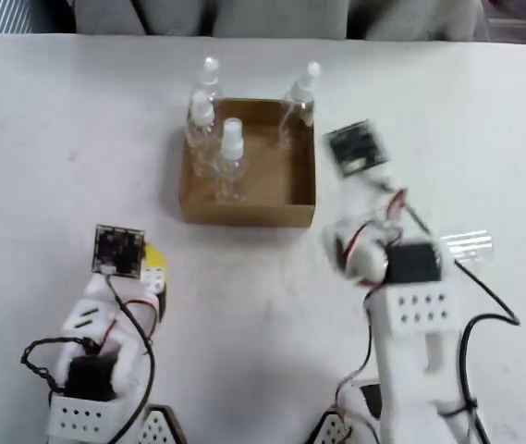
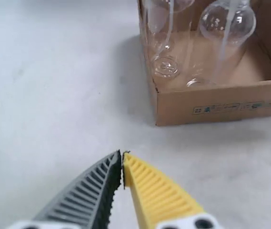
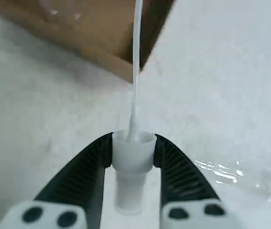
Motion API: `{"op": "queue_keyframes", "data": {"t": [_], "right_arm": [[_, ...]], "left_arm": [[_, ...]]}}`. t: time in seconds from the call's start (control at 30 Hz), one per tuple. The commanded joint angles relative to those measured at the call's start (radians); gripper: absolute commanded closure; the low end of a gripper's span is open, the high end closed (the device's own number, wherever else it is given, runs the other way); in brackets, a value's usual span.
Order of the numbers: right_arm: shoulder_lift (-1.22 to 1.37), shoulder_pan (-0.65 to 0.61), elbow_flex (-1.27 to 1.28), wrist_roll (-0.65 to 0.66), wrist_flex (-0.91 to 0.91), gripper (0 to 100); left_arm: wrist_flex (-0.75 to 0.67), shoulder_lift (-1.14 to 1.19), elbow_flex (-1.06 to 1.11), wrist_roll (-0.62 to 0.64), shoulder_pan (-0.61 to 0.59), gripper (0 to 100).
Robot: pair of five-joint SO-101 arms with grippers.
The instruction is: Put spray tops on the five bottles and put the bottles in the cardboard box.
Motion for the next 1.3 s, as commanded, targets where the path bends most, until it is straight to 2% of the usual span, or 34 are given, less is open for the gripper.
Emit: {"op": "queue_keyframes", "data": {"t": [0.0, 0.17, 0.3, 0.47, 0.57, 0.73, 0.93, 1.07, 1.27], "right_arm": [[-0.079, -0.099, -0.035, 0.104, 0.059, 98.4], [-0.068, -0.188, -0.002, 0.230, 0.064, 98.4], [-0.050, -0.292, 0.121, 0.411, 0.062, 98.4], [-0.047, -0.410, 0.311, 0.674, 0.058, 98.4], [-0.045, -0.441, 0.358, 0.766, 0.050, 98.4], [-0.042, -0.437, 0.362, 0.779, -0.010, 95.6], [0.019, -0.437, 0.364, 0.781, -0.016, 76.3], [0.122, -0.389, 0.336, 0.781, -0.061, 75.8], [0.194, -0.217, 0.166, 0.769, 0.002, 75.8]], "left_arm": [[0.044, -0.012, -0.003, -0.012, -0.045, 97], [0.103, -0.012, -0.003, -0.012, -0.108, 97], [0.117, -0.012, -0.003, -0.018, -0.163, 97], [0.117, -0.012, -0.003, -0.127, -0.185, 97], [0.114, -0.012, -0.003, -0.133, -0.185, 97], [0.110, -0.012, -0.003, -0.133, -0.183, 97], [0.110, -0.012, -0.003, -0.138, -0.183, 97], [0.110, -0.012, -0.003, -0.140, -0.183, 97], [0.109, -0.012, -0.003, -0.140, -0.182, 97]]}}
